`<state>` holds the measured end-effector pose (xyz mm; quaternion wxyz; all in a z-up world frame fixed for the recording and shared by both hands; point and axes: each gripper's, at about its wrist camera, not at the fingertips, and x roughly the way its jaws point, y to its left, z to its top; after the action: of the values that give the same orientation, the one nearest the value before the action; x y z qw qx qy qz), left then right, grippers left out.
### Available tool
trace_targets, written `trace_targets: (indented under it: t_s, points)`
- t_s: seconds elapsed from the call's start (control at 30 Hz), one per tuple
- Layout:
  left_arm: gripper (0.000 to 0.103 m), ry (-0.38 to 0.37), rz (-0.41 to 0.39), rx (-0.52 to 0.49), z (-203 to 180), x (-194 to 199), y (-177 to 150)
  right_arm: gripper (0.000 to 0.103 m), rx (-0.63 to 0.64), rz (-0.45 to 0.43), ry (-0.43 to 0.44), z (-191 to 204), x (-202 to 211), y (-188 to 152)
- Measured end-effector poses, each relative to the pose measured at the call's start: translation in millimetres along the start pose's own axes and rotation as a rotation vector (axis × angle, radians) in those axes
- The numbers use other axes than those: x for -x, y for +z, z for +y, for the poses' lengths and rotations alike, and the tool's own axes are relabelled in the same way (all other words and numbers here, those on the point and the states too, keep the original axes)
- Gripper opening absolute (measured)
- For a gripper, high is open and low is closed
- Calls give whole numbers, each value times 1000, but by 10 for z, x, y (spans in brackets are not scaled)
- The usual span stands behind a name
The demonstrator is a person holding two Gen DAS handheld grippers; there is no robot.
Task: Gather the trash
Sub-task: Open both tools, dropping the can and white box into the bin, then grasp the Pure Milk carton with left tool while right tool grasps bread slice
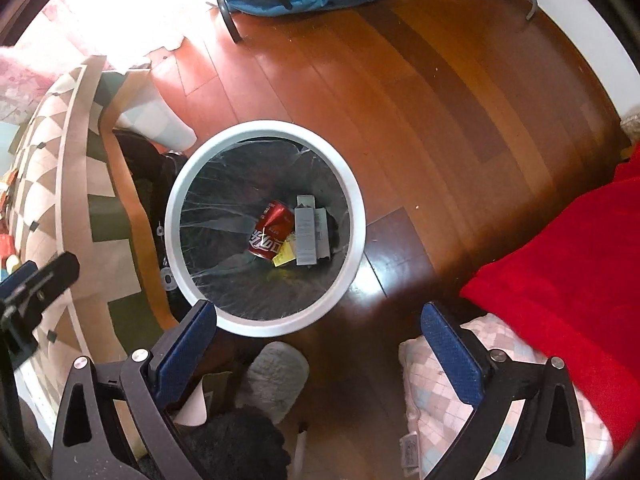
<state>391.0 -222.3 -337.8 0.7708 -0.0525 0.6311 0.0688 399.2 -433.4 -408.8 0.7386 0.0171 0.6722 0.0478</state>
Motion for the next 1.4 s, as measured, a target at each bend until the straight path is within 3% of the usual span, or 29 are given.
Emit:
trace_targets:
  t_s: [0.27,0.53,0.83,0.93,1.07,1.23,1.4]
  points:
    - [95,-12,-52,5,15,357,-118,103,10,-49,-3,7,423,-149]
    - [95,-42,-156,1,98,973,-281,103,29,-163,-2,71,1143,-345]
    - [95,-89,-266,46,500,1664,-552,103,52,-259,52,427,1849,-601]
    - [95,-88,-295,65,747,1795,-653,103,102,-277,83,743,2004,-675]
    - [95,-20,-302,122,1274,1817,-817,103,194,-254,130,1336,1975,-714]
    - [95,53,-223,224,2150,1464,-1074,103,367,-164,143,2336,1455,-690]
    - [95,201,-110,296,2962,916,-1358,103,495,-71,135,3263,832,-605]
